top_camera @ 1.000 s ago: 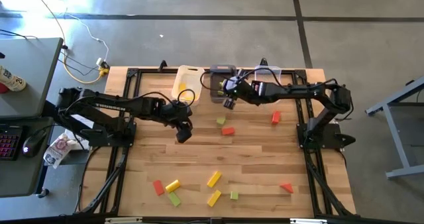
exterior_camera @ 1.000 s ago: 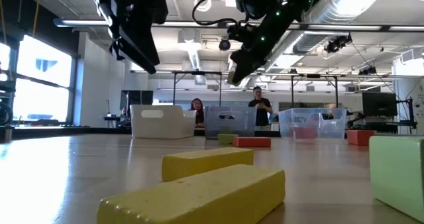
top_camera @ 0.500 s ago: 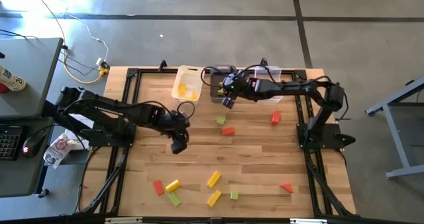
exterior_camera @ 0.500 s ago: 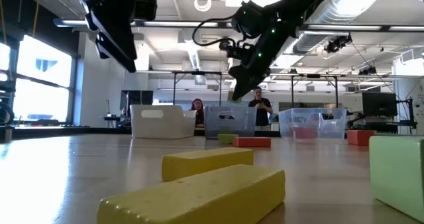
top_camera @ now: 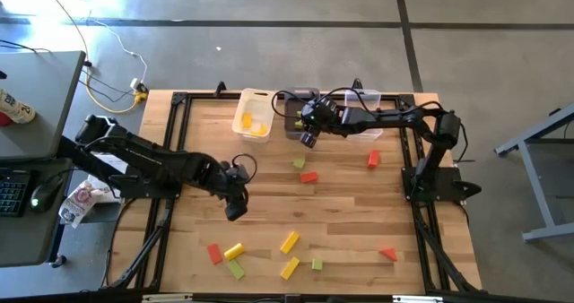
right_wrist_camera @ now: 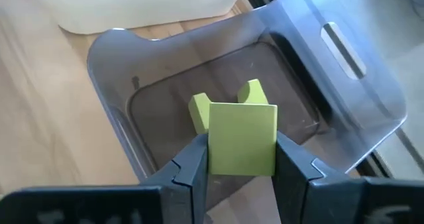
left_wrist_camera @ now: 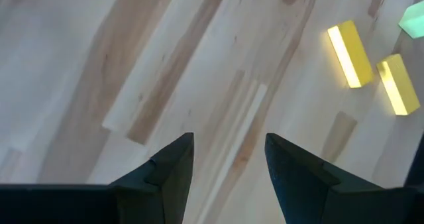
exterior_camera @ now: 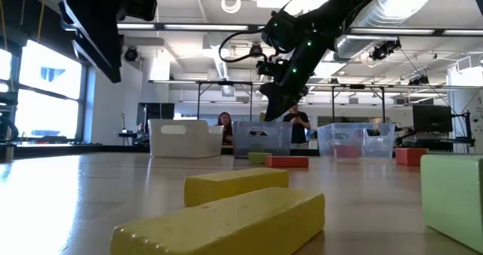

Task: Sort & place blocks by color
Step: Put the green block into the black bin, then put the yellow block into the white bin

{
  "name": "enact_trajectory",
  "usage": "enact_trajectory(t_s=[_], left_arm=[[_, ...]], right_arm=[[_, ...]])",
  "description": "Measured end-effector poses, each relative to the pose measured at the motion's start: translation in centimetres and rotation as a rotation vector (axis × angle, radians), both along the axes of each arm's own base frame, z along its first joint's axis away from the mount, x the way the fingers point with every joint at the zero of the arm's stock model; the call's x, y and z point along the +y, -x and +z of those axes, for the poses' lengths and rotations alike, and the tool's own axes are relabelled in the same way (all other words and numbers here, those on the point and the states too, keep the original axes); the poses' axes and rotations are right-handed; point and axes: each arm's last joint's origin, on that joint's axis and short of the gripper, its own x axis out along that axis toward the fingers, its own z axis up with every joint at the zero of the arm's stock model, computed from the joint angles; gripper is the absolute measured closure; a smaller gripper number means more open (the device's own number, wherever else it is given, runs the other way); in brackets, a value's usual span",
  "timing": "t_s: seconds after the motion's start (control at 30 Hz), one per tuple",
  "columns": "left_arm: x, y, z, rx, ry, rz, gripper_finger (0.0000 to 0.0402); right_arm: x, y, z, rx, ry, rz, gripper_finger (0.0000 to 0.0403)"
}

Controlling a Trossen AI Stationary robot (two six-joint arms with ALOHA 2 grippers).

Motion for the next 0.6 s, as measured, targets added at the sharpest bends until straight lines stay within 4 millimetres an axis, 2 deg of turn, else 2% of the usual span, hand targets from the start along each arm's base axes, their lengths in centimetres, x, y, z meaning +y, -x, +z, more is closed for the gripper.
enact_trajectory(t_s=[0.1,0.33,0.6], left_arm=[[-0.9,0.2,0.0,0.003,0.015,0.013,0.0229],[-2.8,0.7,0.0,0.001,0.052,0.035,0.0229],[-3.6,1.1,0.0,-0.003,0.056,0.085,0.0229]], right_arm=[[0.0,0.0,0.0,-0.014,-0.019,-0.014,0.0296],[0.1,0.0,0.0,-0.013,-0.025,-0.019,0.0245],[0.1,0.0,-0.1,-0.014,-0.027,-0.021,0.022]])
